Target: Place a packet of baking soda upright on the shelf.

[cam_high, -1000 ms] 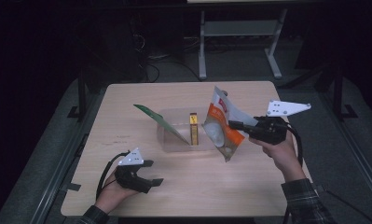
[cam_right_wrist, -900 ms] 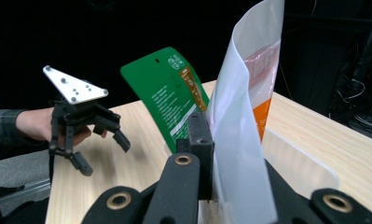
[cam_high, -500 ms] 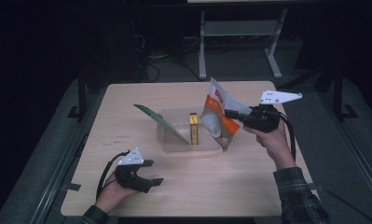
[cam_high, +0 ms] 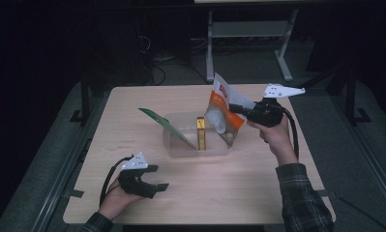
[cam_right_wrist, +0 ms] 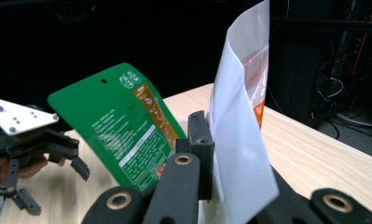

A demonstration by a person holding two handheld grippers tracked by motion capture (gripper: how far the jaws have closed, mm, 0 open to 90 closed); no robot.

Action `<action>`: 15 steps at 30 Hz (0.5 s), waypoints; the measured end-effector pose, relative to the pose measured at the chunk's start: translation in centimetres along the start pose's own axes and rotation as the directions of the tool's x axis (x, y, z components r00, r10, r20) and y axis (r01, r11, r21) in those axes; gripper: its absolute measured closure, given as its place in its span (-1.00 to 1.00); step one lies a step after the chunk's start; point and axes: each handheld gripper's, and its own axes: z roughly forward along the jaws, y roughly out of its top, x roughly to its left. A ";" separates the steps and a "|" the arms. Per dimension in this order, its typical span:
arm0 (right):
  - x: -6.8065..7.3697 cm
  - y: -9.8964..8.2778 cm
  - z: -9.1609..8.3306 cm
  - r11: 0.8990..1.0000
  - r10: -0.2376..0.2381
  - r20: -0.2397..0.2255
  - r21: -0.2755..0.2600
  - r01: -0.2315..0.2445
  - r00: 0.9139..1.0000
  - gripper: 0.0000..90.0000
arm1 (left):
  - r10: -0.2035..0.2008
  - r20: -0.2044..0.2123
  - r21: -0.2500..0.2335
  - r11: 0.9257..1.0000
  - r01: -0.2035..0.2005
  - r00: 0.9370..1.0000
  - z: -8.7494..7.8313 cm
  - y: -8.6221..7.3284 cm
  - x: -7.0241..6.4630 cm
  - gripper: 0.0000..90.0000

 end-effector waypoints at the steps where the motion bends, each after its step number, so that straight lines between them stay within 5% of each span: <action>1: -0.1 0.0 0.1 1.000 0.002 0.001 -0.004 -0.002 1.000 1.00 | -0.001 0.000 0.000 1.000 0.001 1.000 0.0 0.0 0.0 -0.60; 15: -1.4 -1.0 1.2 0.999 0.036 0.031 0.019 -0.037 0.999 1.00 | -0.010 0.005 0.004 1.000 0.010 1.000 0.2 -0.1 0.0 -0.60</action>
